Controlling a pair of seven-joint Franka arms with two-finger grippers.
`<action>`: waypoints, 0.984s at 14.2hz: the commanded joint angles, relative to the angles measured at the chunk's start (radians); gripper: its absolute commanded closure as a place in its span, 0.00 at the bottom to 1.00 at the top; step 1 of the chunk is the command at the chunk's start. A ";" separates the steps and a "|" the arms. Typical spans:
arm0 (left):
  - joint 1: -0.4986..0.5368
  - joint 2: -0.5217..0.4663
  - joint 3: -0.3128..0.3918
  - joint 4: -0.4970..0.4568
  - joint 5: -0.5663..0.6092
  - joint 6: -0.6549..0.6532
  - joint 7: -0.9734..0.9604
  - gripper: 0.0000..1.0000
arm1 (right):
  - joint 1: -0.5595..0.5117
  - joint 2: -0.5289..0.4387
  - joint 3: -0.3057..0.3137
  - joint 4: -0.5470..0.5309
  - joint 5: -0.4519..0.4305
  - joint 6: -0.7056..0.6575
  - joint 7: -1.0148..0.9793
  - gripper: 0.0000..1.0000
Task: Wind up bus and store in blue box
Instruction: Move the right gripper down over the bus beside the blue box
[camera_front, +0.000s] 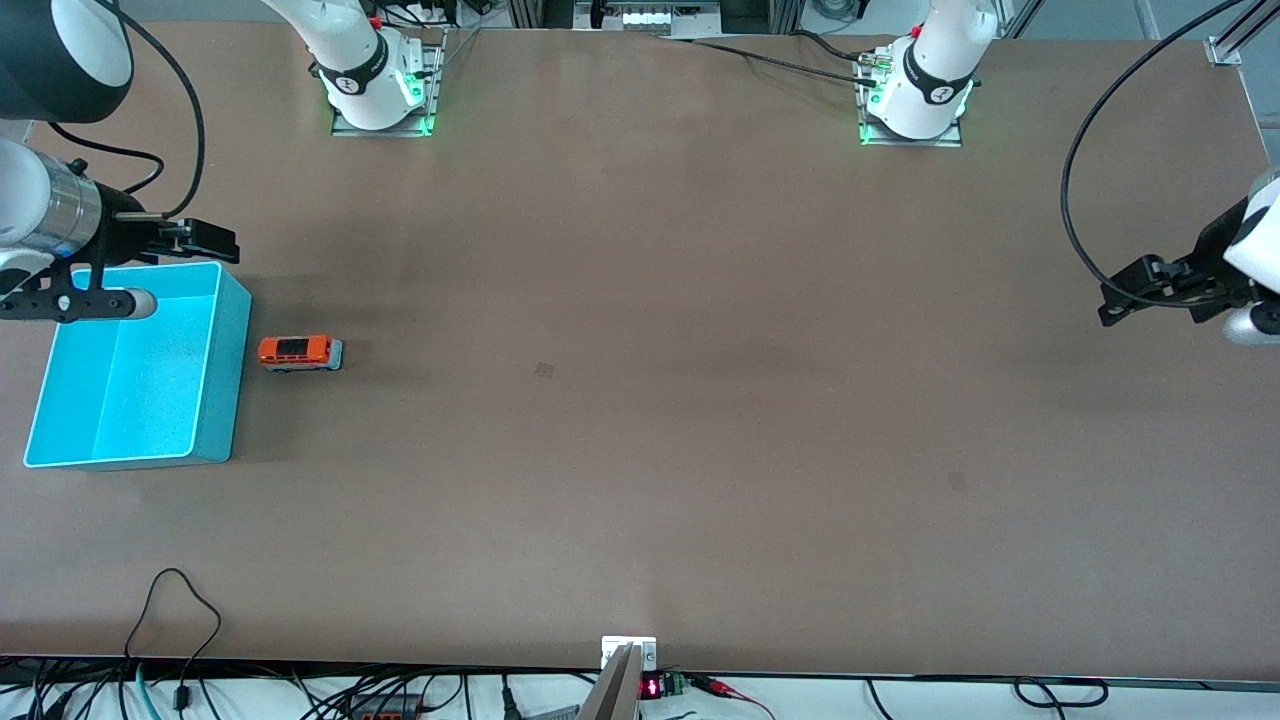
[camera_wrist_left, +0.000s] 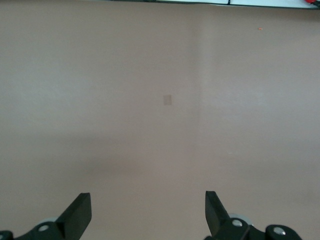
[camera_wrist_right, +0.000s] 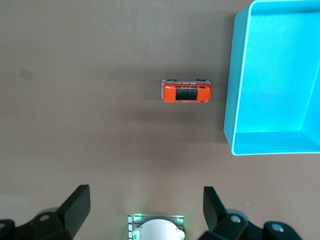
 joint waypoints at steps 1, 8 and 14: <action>0.001 -0.004 0.019 -0.009 -0.039 -0.006 -0.009 0.00 | -0.002 -0.015 0.002 -0.097 0.021 0.062 -0.040 0.00; -0.001 -0.035 0.005 -0.080 -0.028 0.051 -0.009 0.00 | -0.166 -0.095 0.117 -0.394 0.017 0.301 -0.479 0.00; -0.002 -0.139 -0.007 -0.199 -0.023 0.040 -0.006 0.00 | -0.226 -0.095 0.132 -0.626 0.002 0.620 -0.910 0.00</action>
